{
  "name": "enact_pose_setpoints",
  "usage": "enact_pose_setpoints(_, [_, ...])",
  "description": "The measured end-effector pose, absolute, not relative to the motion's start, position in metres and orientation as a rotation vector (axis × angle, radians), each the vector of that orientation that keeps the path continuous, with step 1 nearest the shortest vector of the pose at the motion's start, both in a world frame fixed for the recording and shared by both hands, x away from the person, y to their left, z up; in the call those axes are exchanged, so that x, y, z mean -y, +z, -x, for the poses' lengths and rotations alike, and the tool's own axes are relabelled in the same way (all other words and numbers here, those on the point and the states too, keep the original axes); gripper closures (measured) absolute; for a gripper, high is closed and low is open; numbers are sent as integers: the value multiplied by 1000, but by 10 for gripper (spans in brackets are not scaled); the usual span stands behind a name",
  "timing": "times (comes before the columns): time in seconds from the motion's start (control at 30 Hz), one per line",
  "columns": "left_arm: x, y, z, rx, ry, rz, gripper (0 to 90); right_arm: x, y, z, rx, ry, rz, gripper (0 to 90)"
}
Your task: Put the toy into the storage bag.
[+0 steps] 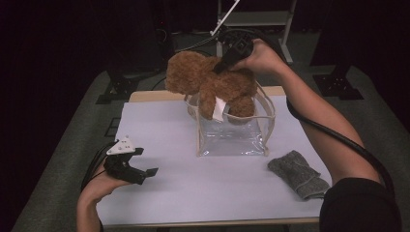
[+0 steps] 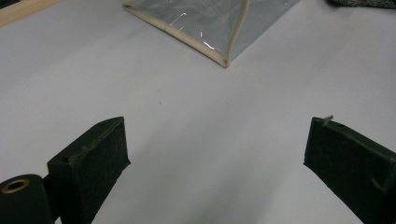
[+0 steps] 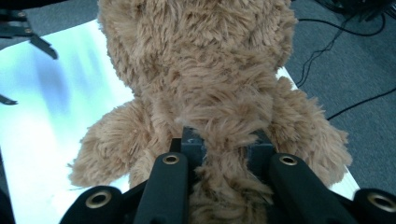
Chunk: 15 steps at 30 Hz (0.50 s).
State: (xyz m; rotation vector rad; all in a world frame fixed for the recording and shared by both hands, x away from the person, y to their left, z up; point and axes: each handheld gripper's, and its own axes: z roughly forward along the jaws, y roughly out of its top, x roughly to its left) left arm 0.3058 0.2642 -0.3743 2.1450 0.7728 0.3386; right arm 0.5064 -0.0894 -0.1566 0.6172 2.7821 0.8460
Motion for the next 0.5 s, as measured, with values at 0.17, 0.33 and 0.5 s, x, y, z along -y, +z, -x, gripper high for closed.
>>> enact_pose_setpoints(0.17, [-265,-375,-306,-775,336,-2149,53,104,-157,-518,-2744,869,-687,749])
enact_pose_setpoints(0.33, [-265,-376,-307,-777,333,-2149,53,115,-154,-522,-2715,856,-725,749])
enact_pose_setpoints(0.5, [-264,-377,-308,-773,328,-2161,53,125,-152,-526,-2682,836,-755,749])
